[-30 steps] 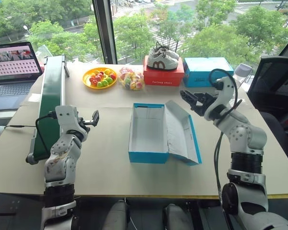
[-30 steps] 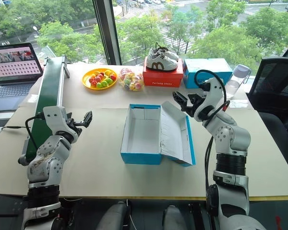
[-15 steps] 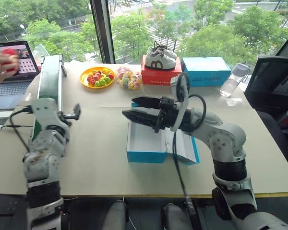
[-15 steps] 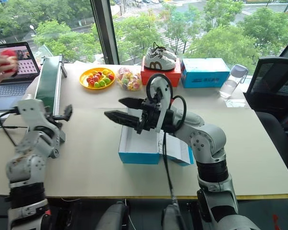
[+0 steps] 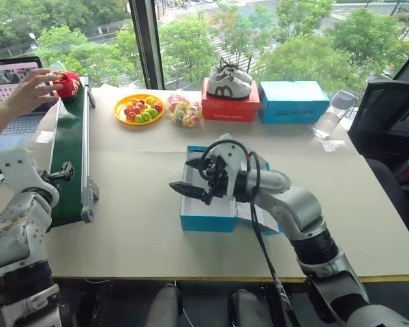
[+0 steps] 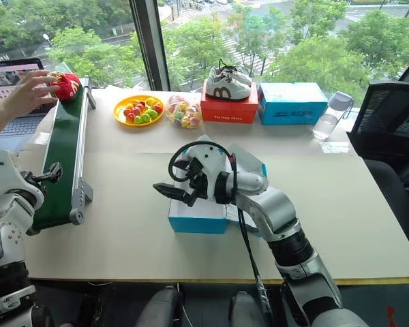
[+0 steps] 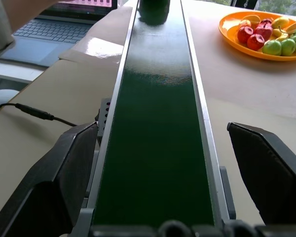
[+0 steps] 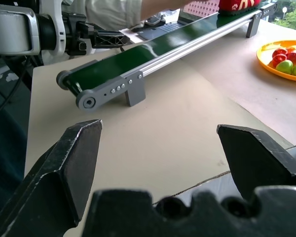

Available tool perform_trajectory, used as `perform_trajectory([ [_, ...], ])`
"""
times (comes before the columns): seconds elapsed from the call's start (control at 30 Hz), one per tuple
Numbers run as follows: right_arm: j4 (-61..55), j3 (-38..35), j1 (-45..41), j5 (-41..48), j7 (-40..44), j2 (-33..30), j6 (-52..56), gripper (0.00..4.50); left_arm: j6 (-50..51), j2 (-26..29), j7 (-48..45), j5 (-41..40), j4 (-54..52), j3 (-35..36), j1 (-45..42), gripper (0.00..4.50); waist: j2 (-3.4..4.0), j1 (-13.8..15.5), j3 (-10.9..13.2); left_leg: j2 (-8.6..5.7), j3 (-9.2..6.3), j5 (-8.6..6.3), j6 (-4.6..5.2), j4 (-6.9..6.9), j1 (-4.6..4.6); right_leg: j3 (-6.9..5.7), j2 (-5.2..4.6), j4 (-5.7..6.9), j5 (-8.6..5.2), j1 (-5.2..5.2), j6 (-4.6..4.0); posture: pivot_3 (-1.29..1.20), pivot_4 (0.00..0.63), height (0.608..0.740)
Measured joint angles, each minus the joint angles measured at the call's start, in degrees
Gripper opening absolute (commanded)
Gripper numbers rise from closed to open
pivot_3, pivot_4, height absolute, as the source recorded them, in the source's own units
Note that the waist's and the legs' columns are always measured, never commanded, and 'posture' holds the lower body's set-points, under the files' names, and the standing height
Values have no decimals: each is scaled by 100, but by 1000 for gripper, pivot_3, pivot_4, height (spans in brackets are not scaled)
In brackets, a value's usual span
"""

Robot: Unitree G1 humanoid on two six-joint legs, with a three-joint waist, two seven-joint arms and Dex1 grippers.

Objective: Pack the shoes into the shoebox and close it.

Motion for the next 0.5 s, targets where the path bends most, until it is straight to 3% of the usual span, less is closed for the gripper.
perform_trajectory([
  [0.5, -13, 96, 143, -99, 460, -142, -150, 4456, 186, -52, 188, 12, 95, -12, 20, 4500, -3, -4, -1, 2, 1, -6, -11, 1, 0, 0, 1, 0, 0, 1, 0, 0, 150, 737],
])
